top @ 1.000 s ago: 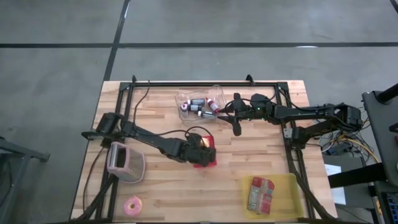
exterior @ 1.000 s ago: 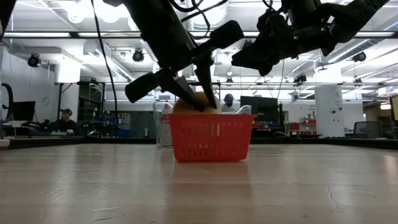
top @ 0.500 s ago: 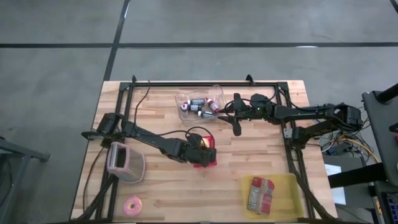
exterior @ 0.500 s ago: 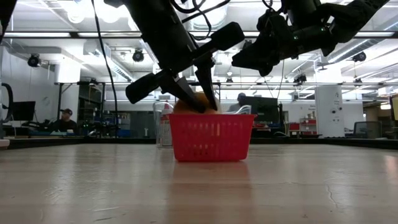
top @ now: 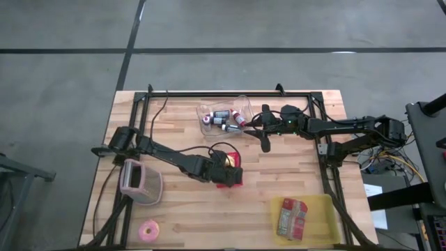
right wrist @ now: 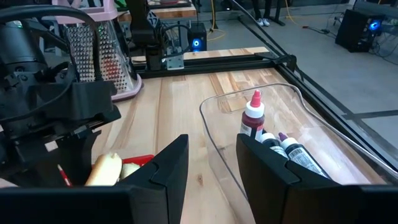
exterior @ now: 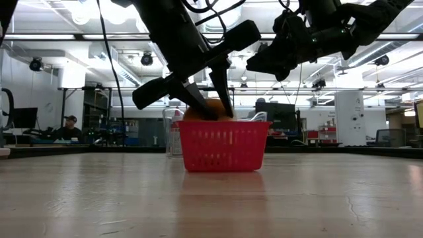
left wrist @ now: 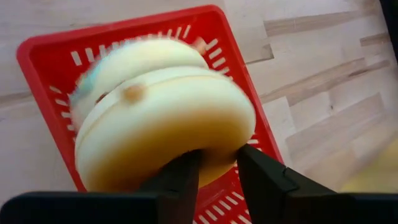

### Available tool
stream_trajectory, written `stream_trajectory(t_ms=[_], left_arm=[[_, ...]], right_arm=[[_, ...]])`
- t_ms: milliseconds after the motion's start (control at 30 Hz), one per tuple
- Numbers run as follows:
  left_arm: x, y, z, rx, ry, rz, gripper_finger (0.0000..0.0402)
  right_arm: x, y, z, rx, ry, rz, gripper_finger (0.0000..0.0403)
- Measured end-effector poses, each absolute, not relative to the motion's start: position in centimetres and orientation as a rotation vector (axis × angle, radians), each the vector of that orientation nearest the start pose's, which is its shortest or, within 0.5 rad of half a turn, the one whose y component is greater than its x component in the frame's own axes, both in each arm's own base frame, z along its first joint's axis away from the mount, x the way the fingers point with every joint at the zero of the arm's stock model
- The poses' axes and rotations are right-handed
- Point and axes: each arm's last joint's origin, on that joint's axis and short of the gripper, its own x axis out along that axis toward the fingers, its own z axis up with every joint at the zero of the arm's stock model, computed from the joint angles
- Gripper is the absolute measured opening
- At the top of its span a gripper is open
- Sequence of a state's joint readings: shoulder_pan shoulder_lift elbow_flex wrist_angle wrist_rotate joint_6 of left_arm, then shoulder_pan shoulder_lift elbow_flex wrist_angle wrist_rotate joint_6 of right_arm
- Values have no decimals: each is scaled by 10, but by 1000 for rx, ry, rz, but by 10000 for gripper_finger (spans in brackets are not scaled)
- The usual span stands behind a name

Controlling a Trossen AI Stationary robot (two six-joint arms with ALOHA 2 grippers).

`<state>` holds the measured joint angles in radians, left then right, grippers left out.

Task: Pick & Place Food Item
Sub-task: Put the black donut into the red bin

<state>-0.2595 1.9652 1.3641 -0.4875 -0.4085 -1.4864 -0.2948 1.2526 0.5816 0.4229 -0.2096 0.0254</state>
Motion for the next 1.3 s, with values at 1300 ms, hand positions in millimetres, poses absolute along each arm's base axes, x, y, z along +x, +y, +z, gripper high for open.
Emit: stream_trajectory(t_ms=[1300], left_arm=[[395, -98, 170, -1067, 734, 795, 243]], right_arm=[[250, -70, 225, 87, 239, -88, 130]])
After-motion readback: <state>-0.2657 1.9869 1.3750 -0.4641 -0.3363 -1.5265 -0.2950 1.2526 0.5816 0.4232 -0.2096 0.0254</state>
